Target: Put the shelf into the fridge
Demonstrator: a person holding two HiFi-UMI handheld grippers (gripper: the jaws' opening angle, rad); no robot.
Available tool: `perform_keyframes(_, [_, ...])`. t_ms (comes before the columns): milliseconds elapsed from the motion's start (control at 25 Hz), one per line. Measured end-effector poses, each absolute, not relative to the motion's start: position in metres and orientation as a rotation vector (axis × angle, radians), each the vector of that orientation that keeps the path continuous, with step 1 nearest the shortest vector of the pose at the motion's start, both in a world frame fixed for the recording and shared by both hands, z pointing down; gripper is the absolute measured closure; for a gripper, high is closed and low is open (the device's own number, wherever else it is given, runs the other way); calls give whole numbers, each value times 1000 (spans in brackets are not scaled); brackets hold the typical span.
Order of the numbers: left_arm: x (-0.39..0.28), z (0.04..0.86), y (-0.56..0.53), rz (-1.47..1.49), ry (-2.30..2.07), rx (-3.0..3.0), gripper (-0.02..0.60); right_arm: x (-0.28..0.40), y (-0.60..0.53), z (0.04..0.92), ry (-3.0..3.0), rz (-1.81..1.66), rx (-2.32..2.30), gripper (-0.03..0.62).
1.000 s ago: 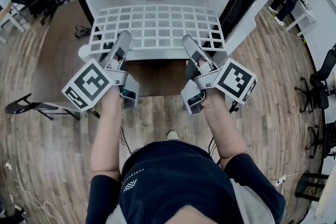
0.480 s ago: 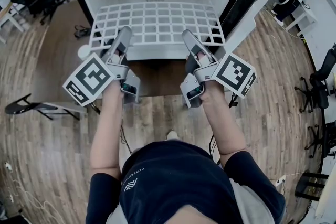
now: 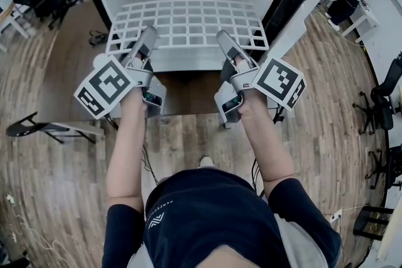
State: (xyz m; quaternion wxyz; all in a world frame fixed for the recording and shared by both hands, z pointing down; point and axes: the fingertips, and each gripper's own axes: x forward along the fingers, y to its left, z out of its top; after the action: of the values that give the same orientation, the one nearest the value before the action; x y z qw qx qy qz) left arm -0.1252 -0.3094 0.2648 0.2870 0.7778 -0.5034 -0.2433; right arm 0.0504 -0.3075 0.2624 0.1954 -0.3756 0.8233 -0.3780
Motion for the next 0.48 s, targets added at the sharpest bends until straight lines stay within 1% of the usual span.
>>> perform_keyframes(480, [-125,266,-320,-624,-1319,2082,419,52,-308,264,2294,-1045,-1078,474])
